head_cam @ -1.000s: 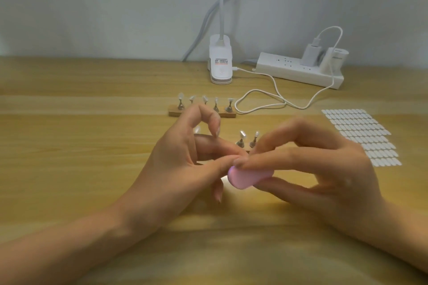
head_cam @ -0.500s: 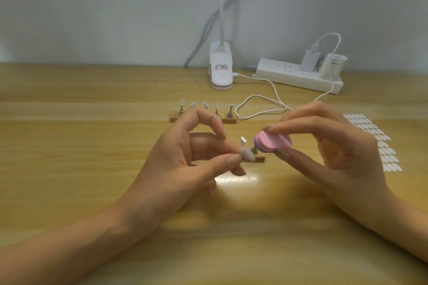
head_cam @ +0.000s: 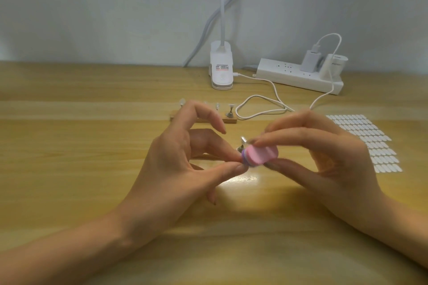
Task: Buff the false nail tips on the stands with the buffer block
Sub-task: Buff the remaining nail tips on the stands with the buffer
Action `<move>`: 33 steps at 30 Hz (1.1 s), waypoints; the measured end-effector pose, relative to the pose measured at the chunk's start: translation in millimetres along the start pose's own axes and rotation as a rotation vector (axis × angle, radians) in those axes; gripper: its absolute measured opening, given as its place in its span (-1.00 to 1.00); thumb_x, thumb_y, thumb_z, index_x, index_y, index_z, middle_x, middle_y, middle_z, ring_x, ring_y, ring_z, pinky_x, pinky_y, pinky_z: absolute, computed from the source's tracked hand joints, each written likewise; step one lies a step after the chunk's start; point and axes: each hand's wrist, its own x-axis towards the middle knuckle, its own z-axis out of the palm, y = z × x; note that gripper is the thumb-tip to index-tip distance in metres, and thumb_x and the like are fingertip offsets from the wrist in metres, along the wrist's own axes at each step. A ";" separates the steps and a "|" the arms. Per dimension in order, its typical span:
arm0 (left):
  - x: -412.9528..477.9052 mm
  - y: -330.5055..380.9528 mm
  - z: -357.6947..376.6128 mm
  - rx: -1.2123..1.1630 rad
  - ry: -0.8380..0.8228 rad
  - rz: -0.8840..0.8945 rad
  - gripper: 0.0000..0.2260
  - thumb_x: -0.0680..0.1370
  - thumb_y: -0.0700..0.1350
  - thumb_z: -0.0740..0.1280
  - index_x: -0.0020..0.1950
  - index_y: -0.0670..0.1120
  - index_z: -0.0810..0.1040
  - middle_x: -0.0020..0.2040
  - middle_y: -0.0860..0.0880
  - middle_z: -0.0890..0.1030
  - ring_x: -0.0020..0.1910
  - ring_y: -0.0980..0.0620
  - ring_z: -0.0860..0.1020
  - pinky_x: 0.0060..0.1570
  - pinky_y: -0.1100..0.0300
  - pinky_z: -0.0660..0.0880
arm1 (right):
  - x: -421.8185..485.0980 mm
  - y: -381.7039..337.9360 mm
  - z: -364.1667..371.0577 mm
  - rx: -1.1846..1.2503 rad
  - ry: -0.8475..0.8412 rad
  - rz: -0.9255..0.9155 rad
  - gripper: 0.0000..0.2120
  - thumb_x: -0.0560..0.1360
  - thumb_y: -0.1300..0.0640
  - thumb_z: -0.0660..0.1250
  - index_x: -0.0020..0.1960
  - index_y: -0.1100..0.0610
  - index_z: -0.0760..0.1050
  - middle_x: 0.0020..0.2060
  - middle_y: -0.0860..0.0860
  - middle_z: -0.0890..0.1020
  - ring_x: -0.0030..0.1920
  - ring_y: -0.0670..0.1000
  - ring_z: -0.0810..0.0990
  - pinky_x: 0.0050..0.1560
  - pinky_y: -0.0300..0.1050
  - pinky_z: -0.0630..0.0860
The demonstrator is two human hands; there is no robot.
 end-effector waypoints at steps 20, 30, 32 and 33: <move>1.0 0.3 2.0 0.000 0.015 0.037 -0.68 0.37 -0.08 0.50 -0.11 0.07 0.35 -0.25 -0.02 0.69 -0.27 -0.15 0.66 -0.52 0.22 0.47 | 1.5 -6.0 5.1 0.008 0.009 -0.009 -0.81 0.49 0.13 0.44 0.10 0.01 0.60 -0.05 0.00 0.62 0.01 0.00 0.66 0.04 -0.09 0.57; -0.7 1.8 2.9 0.050 0.004 0.041 -0.68 0.39 -0.04 0.48 -0.12 0.12 0.33 -0.24 0.00 0.70 -0.24 -0.02 0.68 -0.50 0.27 0.44 | 0.5 0.1 0.3 -0.030 0.070 0.006 -0.77 0.48 0.12 0.47 0.13 -0.01 0.60 -0.08 0.00 0.59 -0.04 0.01 0.66 0.01 -0.03 0.58; -1.4 2.7 3.3 0.059 -0.010 0.039 -0.69 0.39 -0.03 0.48 -0.11 0.12 0.33 -0.23 -0.01 0.71 -0.26 0.03 0.67 -0.50 0.26 0.44 | -1.7 2.2 -0.4 0.000 0.065 0.022 -0.77 0.47 0.12 0.47 0.13 -0.02 0.61 -0.08 0.01 0.58 -0.03 0.02 0.65 0.03 -0.06 0.56; -1.4 3.1 4.3 0.058 -0.017 0.039 -0.69 0.39 -0.03 0.48 -0.11 0.13 0.34 -0.23 -0.01 0.71 -0.27 0.04 0.66 -0.50 0.25 0.44 | -2.8 2.6 -1.0 0.020 0.063 0.041 -0.76 0.47 0.12 0.47 0.13 -0.01 0.61 -0.08 0.04 0.59 -0.04 0.04 0.65 0.03 -0.06 0.56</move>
